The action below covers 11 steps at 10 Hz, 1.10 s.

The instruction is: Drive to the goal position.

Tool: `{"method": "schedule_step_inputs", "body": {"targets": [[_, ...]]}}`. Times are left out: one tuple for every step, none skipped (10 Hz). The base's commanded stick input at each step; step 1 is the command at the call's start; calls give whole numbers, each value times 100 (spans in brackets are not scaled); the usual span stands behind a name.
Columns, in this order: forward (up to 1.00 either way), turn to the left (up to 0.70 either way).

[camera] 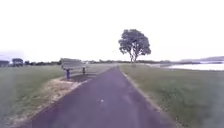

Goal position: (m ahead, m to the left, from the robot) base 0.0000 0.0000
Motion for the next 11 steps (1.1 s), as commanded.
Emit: {"method": "schedule_step_inputs", "body": {"targets": [[70, 0], [70, 0], [70, 0], [70, 0], [70, 0], [70, 0], [70, 0], [70, 0], [70, 0], [70, 0], [70, 0]]}}
